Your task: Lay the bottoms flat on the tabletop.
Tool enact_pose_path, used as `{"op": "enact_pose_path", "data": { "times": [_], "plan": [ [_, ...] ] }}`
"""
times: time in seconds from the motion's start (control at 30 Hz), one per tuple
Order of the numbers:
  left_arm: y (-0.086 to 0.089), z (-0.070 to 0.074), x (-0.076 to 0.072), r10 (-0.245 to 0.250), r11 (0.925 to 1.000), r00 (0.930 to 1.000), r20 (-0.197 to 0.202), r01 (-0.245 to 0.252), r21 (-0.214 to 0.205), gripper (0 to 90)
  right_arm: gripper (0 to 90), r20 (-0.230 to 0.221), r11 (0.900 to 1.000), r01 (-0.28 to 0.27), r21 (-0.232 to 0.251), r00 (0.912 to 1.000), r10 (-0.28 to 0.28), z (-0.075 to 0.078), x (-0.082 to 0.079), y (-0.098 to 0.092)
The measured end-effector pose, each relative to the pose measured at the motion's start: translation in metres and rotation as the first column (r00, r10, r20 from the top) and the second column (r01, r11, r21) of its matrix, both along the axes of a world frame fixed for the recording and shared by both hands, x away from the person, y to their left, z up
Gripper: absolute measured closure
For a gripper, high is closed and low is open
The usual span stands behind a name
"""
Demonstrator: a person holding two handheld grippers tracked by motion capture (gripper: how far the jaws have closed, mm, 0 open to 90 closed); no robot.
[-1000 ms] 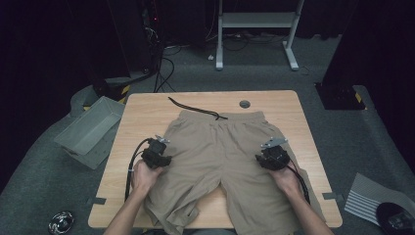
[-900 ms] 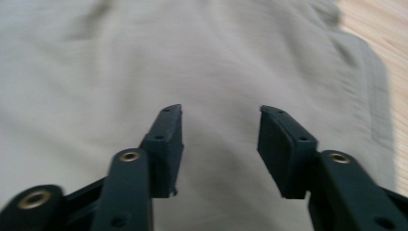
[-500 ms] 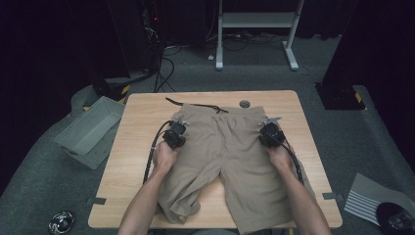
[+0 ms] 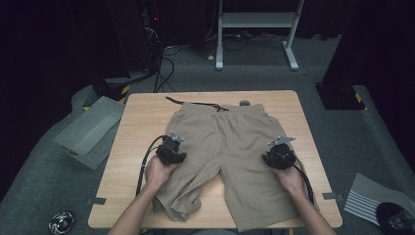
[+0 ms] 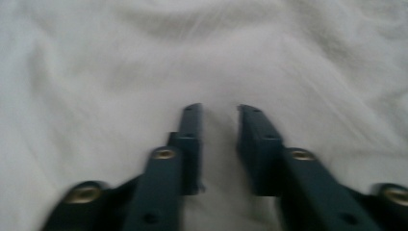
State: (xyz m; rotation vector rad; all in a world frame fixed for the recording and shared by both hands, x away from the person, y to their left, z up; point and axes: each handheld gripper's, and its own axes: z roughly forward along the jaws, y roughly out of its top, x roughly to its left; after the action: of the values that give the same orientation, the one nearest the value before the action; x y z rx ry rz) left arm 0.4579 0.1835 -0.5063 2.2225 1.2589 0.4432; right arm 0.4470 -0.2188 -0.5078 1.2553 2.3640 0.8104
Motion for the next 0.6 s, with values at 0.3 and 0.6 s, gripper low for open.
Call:
{"op": "enact_pose_path", "data": {
  "times": [0.3,0.6],
  "plan": [
    [-0.005,0.014,0.010,0.051,0.9969,0.9972,0.055,-0.054,0.057,43.2,62.0,0.054,0.9943,0.095,-0.049,0.9943,-0.092,0.002,0.037,0.017],
    [0.053,0.020,-0.086,0.161,0.9861,0.9867,0.019,-0.161,-0.044,34.8,60.0,0.080,0.9932,-0.116,0.010,0.9902,0.115,0.001,-0.032,0.051]
  ]
}}
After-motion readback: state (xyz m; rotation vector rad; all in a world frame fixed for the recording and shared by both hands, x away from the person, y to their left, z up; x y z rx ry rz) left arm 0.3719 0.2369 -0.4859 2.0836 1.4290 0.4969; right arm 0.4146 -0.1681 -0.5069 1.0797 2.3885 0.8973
